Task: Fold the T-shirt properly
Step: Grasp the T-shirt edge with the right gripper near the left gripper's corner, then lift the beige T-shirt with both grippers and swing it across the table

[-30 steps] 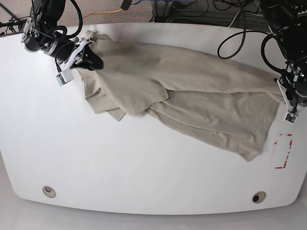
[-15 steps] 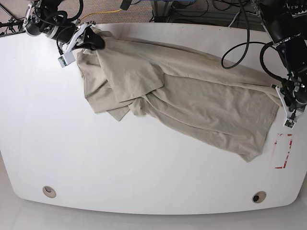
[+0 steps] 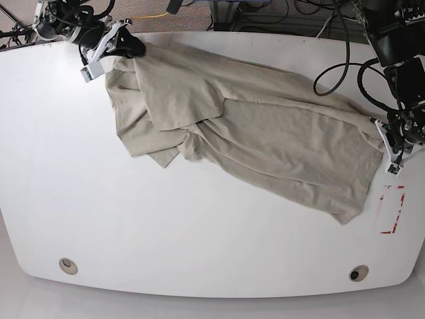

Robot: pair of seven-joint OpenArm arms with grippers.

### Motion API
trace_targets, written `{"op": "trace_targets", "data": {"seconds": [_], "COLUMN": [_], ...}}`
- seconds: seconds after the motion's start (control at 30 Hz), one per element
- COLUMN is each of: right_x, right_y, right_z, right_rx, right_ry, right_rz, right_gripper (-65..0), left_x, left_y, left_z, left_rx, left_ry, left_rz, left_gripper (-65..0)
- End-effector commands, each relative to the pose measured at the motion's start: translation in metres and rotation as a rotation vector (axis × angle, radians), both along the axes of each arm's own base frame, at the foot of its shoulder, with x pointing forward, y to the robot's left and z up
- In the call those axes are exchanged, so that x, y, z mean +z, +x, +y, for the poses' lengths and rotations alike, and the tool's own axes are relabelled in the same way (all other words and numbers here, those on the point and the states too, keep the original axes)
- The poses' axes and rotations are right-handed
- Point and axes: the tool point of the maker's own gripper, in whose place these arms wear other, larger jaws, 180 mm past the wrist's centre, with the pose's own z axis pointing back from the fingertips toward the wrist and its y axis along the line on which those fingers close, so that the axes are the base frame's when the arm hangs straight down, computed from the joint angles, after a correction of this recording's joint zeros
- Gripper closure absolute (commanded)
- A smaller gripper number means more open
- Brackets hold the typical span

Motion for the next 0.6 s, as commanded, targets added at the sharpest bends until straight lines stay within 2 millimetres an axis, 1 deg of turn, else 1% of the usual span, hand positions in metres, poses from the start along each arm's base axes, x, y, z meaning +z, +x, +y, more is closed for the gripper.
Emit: {"op": "trace_targets", "data": {"seconds": [0.0,0.1,0.17,0.2,0.27,0.3,0.33,0.43,0.53,0.57], "right_x": [0.013,0.021,0.029,0.034,0.041,0.042,0.046,0.051,0.057,0.058], "right_y": [0.014,0.033,0.05,0.06,0.078,0.085,0.097,0.121,0.147,0.157], "right_z": [-0.002,-0.006,-0.011,-0.014,-0.021,-0.025,-0.03,-0.041,-0.058,-0.065], "right_rx": [0.007,-0.004,-0.019,-0.027,-0.032,-0.025,-0.023,-0.039,-0.063,-0.073], "right_ry": [0.0,-0.007,-0.017,-0.022,-0.044,-0.064,-0.088,-0.121,-0.15,-0.164], "right_rz": [-0.066,-0.119,-0.167,-0.196,-0.239,-0.251,-0.274,-0.306,-0.331,-0.334], "right_gripper": [-2.9,-2.9,-2.9,-2.9,-2.9,-2.9,-2.9,-2.9,-2.9,-2.9], "left_x": [0.025,0.039,0.049,0.055,0.06,0.063,0.065,0.07,0.078,0.079], "left_y": [0.013,0.018,0.023,0.029,0.041,0.046,0.051,0.06,0.071,0.075], "left_z": [0.008,0.004,0.0,-0.005,-0.02,-0.025,-0.031,-0.041,-0.051,-0.059], "left_rx": [-0.003,-0.017,-0.028,-0.033,-0.039,-0.039,-0.041,-0.045,-0.054,-0.058], "left_ry": [0.033,0.048,0.057,0.051,0.017,0.006,-0.009,-0.036,-0.055,-0.074], "left_rz": [-0.067,-0.11,-0.142,-0.168,-0.208,-0.223,-0.238,-0.263,-0.296,-0.305], "left_gripper": [0.0,0.0,0.0,0.0,0.0,0.0,0.0,0.0,0.0,0.0]}}
